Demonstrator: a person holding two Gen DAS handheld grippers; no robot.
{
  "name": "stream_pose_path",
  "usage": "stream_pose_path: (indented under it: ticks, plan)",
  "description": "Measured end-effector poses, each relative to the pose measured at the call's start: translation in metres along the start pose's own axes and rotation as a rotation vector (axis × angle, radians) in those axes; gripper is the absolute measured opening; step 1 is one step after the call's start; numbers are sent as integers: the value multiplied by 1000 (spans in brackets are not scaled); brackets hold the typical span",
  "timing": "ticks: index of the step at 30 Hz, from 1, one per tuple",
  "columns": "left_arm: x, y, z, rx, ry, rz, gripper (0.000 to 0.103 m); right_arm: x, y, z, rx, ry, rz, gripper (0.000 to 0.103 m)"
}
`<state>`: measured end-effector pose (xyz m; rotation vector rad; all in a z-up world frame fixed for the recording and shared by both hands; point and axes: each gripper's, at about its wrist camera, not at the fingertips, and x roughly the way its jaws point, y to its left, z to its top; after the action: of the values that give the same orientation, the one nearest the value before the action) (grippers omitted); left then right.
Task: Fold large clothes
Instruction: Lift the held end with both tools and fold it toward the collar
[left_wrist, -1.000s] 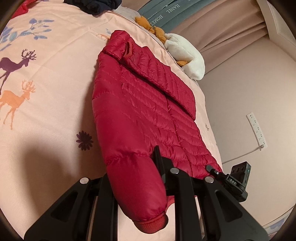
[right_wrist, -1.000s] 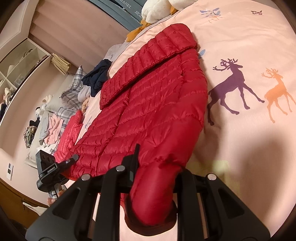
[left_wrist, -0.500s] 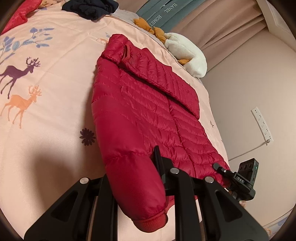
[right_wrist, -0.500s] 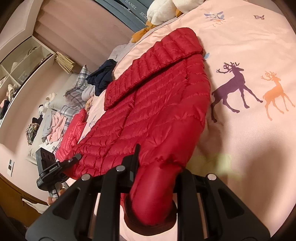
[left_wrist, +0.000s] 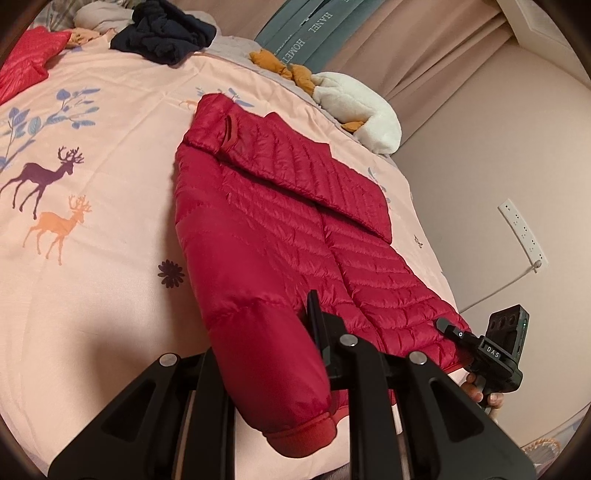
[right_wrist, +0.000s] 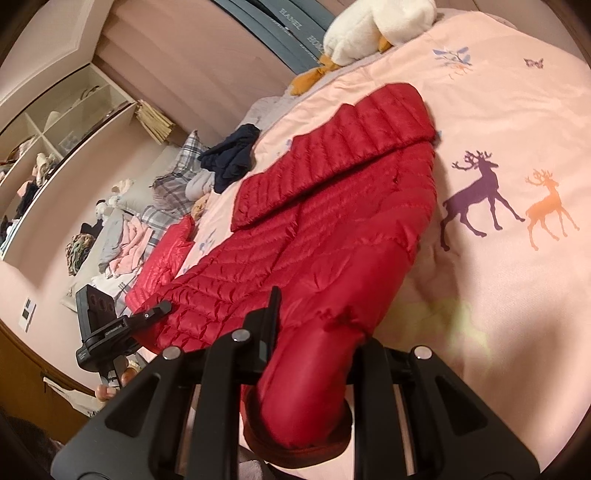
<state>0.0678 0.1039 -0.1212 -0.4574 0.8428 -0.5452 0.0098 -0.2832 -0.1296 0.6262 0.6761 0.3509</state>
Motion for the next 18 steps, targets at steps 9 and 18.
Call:
stream_pose_path:
  ticks: [9,18]
  plan:
    - [-25,-17,4,47,-37,-4,17,-29,24,10,-90,-46,87,17]
    - [-53,-40,6,124,-80,6,17,-58,44,8,-145,-86,163,17]
